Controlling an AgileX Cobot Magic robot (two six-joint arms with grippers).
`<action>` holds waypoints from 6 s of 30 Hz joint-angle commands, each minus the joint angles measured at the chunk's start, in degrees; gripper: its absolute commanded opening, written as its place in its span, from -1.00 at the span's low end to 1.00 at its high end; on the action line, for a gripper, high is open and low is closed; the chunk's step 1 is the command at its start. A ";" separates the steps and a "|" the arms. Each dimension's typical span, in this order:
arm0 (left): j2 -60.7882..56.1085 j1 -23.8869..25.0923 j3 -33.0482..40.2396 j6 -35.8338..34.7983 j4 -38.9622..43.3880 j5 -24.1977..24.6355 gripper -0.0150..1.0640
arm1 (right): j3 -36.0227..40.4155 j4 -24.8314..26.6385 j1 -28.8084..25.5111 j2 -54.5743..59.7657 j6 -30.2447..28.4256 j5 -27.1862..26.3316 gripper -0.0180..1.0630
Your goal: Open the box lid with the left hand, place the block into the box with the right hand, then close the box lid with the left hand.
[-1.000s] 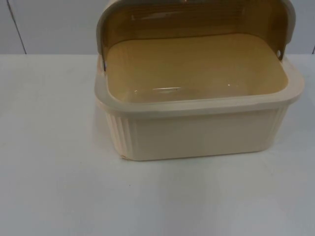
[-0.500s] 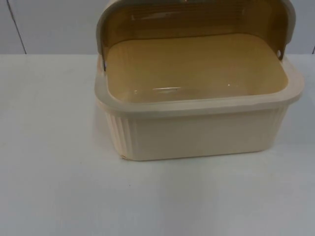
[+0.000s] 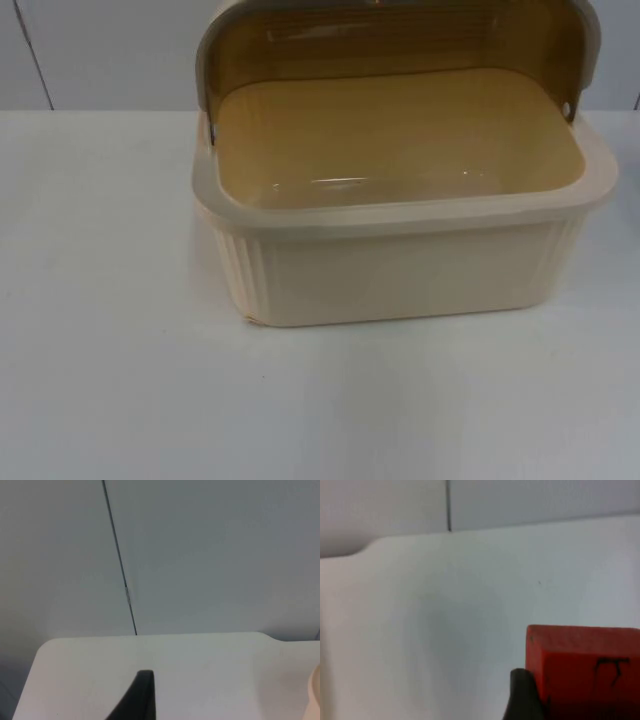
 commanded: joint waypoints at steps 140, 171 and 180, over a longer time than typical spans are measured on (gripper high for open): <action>-0.31 -0.34 0.17 -0.32 -0.03 -0.03 0.96 | 13.14 14.27 15.36 -29.74 -12.29 -3.05 0.98; -0.31 0.04 0.17 -3.69 0.20 2.05 0.96 | 18.71 15.46 -1.99 -30.71 -12.01 -6.78 0.98; 7.75 -0.20 -7.29 10.80 -12.40 4.55 0.96 | 18.71 15.46 -1.99 -30.71 -12.01 -6.78 0.98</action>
